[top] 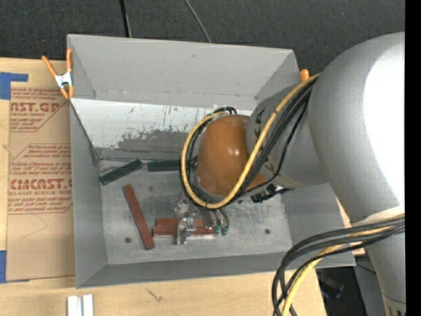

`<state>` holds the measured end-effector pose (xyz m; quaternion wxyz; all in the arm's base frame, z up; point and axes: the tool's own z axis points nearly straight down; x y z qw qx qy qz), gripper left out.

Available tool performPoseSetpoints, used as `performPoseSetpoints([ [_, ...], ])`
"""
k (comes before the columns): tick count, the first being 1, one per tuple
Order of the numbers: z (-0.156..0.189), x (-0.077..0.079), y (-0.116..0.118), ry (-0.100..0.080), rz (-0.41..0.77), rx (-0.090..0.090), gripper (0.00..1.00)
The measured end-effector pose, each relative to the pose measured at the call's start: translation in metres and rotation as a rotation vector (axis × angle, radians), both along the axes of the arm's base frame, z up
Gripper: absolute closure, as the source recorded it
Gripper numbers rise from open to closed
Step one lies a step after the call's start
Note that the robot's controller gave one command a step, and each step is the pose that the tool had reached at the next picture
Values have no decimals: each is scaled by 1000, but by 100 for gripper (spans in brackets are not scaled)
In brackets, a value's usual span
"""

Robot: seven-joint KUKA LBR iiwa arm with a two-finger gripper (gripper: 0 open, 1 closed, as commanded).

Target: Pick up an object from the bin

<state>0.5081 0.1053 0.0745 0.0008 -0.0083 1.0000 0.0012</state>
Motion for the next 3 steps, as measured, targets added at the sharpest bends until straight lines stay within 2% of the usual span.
performPoseSetpoints([
  [1, 68, 3, -2, 6, -9, -2, 0],
  [2, 136, 9, -2, 3, -17, -2, 0],
  [3, 7, 27, -9, -17, 47, 3, 100],
])
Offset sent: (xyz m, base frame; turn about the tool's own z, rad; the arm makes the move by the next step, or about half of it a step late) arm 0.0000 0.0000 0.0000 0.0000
